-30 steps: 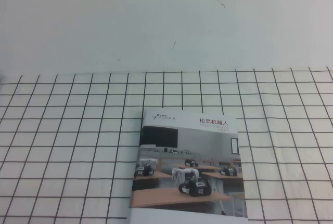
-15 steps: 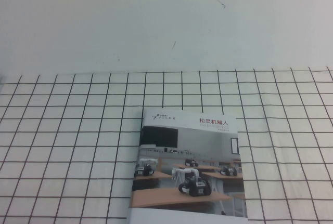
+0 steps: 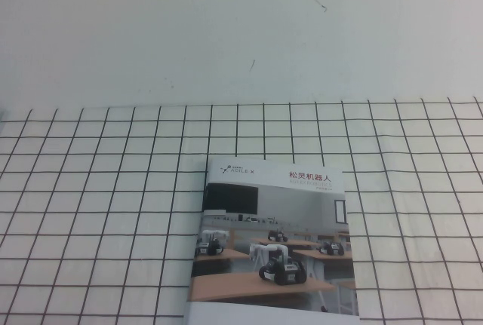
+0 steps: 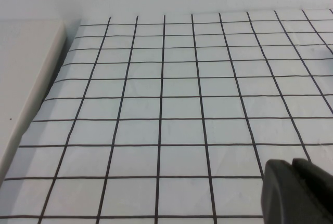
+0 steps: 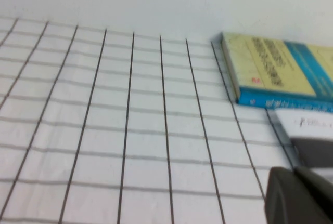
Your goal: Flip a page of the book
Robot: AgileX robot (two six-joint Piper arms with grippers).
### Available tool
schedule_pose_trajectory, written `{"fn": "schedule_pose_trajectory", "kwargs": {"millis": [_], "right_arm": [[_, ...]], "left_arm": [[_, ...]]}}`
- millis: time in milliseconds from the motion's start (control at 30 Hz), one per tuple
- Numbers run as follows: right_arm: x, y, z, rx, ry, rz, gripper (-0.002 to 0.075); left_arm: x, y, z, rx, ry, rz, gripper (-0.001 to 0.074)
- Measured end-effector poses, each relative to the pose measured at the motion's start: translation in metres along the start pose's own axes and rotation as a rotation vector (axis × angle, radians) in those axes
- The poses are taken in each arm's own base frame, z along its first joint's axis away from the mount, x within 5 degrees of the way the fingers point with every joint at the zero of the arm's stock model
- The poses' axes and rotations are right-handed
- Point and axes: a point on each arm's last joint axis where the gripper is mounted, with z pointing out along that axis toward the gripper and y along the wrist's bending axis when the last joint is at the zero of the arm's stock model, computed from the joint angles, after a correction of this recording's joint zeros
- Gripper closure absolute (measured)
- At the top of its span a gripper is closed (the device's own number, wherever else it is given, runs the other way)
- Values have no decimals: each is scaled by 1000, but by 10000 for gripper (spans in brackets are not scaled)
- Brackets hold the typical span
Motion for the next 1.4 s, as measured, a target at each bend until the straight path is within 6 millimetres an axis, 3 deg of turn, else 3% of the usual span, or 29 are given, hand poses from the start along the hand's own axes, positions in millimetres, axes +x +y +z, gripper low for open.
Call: {"fn": "schedule_pose_trajectory", "kwargs": {"millis": [200,367,500,800,933,1067,1167,1400], "right_arm": [[-25,-1,-4,17,-279,-4,728],[-46,-2,-12,41,-526,-70,728],[-60,-2,-23,17,-724,23,728],[-69,-2,-32,-5,-867,78,728],[-75,-4,-35,-1,-861,76,728],[-99,-10,-49,17,-846,73,728],[-114,-15,-61,36,-783,75,728],[-145,-27,-85,57,-518,115,728]], "left_arm": [[-7,1,1,-7,-98,2,737],[-33,2,-6,-22,-397,2,737],[-56,3,-20,-36,-687,2,738],[-76,4,-43,-48,-1025,-13,738],[-76,7,-44,-35,-1038,-96,739],[-80,9,-40,37,-929,-326,738],[-97,5,-47,81,-806,-383,738],[-144,-9,-69,121,-583,-300,738]]}}
